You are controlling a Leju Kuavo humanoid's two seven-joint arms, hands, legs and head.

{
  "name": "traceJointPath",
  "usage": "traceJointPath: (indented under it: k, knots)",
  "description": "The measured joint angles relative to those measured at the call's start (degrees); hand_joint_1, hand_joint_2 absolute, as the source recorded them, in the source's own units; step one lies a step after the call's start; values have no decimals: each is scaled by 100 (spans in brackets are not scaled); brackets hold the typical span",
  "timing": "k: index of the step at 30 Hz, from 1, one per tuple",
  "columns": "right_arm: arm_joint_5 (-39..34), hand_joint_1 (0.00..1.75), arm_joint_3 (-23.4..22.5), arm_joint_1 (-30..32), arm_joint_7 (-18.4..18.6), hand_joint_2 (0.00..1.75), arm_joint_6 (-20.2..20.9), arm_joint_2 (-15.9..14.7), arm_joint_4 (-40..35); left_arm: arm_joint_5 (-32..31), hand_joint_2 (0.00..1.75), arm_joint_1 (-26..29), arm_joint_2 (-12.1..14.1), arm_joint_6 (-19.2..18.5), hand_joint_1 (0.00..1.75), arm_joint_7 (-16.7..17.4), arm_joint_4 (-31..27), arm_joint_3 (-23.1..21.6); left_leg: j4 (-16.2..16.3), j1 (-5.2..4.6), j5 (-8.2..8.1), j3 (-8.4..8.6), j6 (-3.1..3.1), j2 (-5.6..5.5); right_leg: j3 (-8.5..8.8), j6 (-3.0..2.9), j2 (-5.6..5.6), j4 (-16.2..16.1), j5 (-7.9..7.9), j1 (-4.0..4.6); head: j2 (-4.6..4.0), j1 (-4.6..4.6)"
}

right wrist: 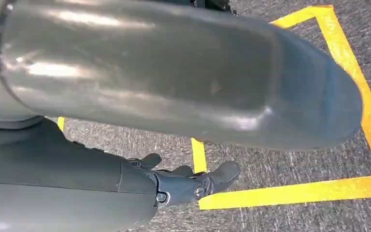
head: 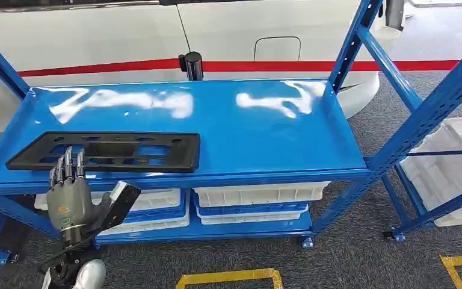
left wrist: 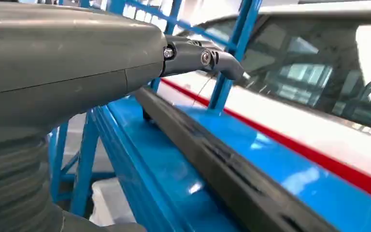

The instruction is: Take the parts from the cabinet and place them on the table.

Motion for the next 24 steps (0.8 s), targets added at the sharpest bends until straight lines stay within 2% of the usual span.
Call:
traceJointPath:
  k: [8,20,24]
  knots:
    - [88,0,13,-9,20,0,48,-13,0,83,175,-754,50,-46,0,-4,1164,133,0,0,2,0,2,1,1,0,1,1,1,0,0,2]
    - [153,0,20,-25,74,0,50,-15,0,-105,175,-1130,101,221,0,-141,1777,127,-1,6,36,-8,6,-29,-23,18,-19,-1,18,3,0,0]
    - [135,0,20,-20,72,0,50,-15,0,302,175,-1134,96,54,0,-361,1680,68,-3,10,58,-35,7,-30,-83,12,-19,-1,35,7,0,2]
